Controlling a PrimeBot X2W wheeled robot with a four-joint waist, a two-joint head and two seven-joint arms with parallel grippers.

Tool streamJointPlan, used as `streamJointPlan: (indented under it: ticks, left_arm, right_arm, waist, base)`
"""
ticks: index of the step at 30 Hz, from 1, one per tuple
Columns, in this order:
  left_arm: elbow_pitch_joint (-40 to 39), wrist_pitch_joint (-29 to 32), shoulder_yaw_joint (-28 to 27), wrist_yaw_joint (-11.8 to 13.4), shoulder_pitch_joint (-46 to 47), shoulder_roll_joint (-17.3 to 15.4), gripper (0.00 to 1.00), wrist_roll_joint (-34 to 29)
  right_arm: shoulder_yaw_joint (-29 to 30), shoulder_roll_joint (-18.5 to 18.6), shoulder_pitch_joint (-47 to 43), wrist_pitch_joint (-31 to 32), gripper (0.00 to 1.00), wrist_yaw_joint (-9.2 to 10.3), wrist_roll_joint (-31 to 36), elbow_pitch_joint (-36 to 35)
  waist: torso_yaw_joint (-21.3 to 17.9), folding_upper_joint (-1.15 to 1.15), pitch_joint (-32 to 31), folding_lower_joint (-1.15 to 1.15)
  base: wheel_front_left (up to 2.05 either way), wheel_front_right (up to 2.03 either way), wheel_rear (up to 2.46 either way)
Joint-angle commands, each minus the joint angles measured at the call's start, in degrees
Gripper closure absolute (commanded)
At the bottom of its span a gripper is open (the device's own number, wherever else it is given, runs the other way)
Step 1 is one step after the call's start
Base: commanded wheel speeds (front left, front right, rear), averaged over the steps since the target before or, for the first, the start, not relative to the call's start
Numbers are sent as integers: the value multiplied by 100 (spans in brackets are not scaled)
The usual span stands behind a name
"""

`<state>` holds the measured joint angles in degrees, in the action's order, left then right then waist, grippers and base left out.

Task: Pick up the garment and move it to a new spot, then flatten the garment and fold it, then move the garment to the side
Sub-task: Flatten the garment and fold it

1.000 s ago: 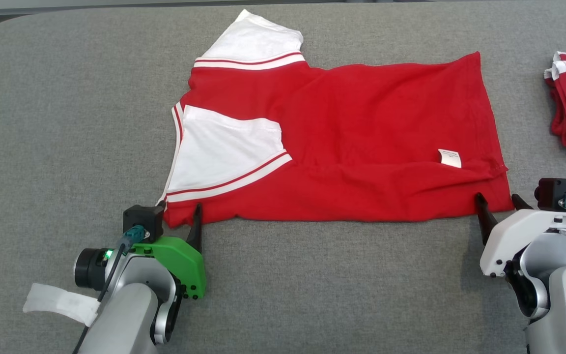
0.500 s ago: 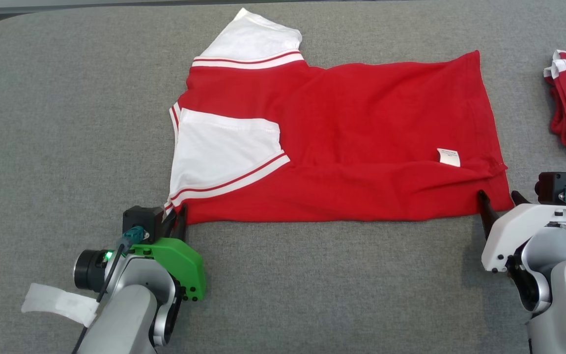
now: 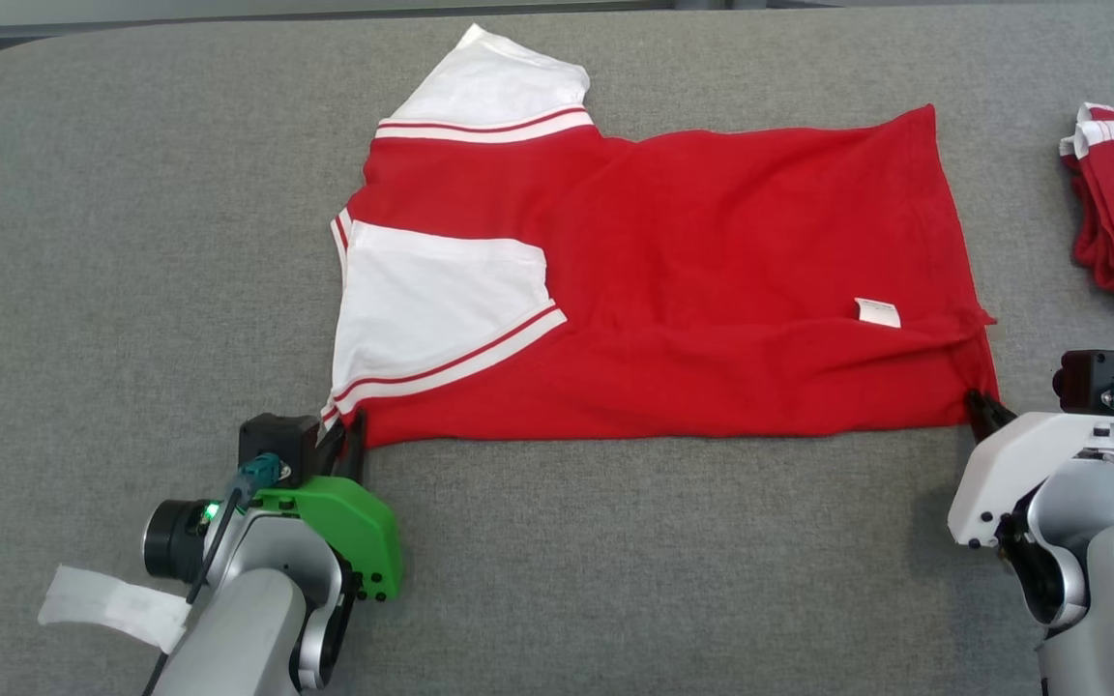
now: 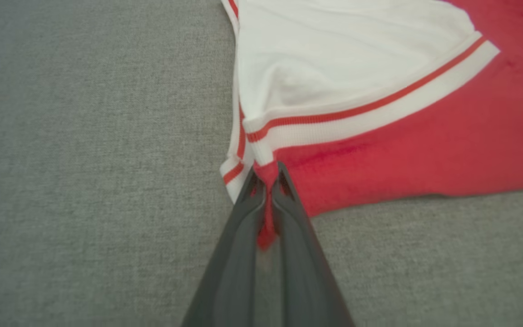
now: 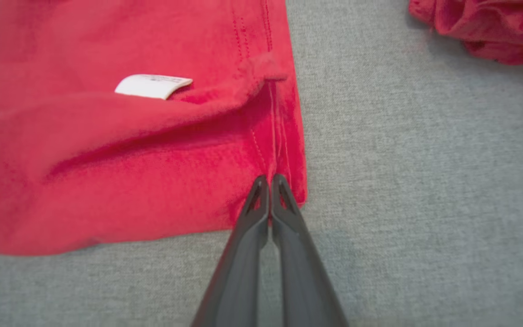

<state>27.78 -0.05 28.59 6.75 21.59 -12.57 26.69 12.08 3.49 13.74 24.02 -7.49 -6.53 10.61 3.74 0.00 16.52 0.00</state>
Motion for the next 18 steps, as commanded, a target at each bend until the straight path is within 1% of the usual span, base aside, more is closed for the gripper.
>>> streamJointPlan:
  ticks: [1, 5, 9, 13, 14, 18]
  left_arm:
    - [20, -16, 10, 26, -160, -50, 100, 62]
    - [-78, -157, -50, 96, -340, -101, 100, 93]
    - [-255, -174, -65, 174, -779, -216, 100, 158]
    - [-453, -151, -77, 250, -1110, -304, 100, 224]
    - [-576, -123, -68, 286, -1253, -364, 100, 243]
    - [-858, -33, -62, 401, -1571, -511, 100, 233]
  right_arm:
    - [52, 8, -106, -56, 100, 1, -62, -60]
    - [77, -12, -325, -186, 100, 1, -285, -198]
    - [136, -20, -768, -272, 100, 2, -545, -413]
    - [50, -31, -1191, -131, 100, 3, -731, -634]
    - [-16, -34, -1399, -18, 100, 3, -854, -765]
    - [-117, -34, -1775, 204, 100, 3, -1011, -990]
  waist:
    - [-5, 0, -59, 0]
    - [-5, 0, -204, 0]
    - [13, 0, -419, 0]
    - [38, 0, -596, 0]
    - [52, 0, -671, 0]
    - [74, 0, -779, 0]
  base:
    - [0, 0, 0]
    - [0, 0, 0]
    - [0, 0, 0]
    - [0, 0, 0]
    - [0, 0, 0]
    - [0, 0, 0]
